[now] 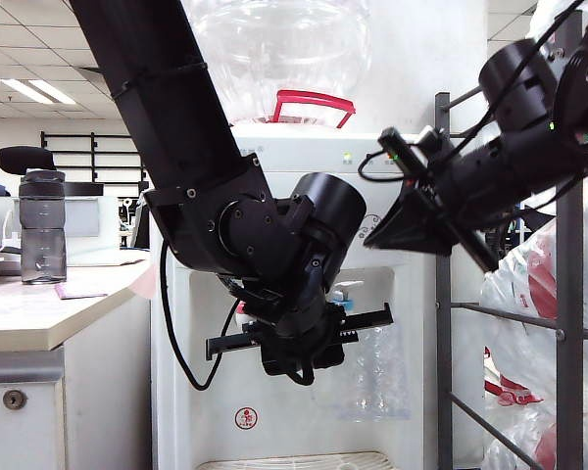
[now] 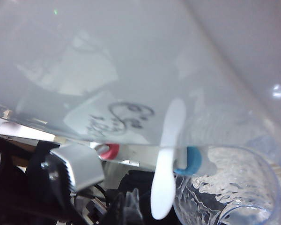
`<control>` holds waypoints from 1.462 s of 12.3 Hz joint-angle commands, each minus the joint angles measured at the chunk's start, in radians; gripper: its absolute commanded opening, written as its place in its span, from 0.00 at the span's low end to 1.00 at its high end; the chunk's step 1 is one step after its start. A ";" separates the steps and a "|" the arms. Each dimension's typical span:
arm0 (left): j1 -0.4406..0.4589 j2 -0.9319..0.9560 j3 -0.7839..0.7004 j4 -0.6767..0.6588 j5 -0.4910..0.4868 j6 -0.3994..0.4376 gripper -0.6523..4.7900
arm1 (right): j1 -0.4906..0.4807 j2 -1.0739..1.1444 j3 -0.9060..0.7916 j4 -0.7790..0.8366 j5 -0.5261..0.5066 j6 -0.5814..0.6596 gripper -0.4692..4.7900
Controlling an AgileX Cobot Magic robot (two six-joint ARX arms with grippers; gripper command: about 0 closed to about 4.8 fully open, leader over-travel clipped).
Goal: Pick up the plastic mug from the left desk, go to the cold water outlet of the water dispenser, press the vertical switch to get some water, then put the mug back on the desk.
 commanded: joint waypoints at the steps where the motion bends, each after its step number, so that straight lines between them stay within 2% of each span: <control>1: -0.008 -0.010 0.003 0.050 0.034 0.008 0.11 | 0.001 0.027 0.003 0.035 -0.044 0.001 0.08; 4: -0.008 -0.010 0.003 0.049 0.033 0.008 0.11 | 0.001 0.063 0.003 0.082 -0.044 -0.057 0.08; 9: -0.008 -0.009 0.003 0.032 0.030 0.009 0.11 | 0.002 0.106 0.005 0.141 -0.049 -0.062 0.08; 12: -0.008 -0.009 0.003 0.026 0.029 0.011 0.11 | 0.002 0.121 0.059 0.055 -0.058 -0.122 0.08; 18: -0.007 -0.009 0.003 0.026 0.014 0.028 0.11 | 0.004 0.128 0.153 -0.134 -0.076 -0.329 0.08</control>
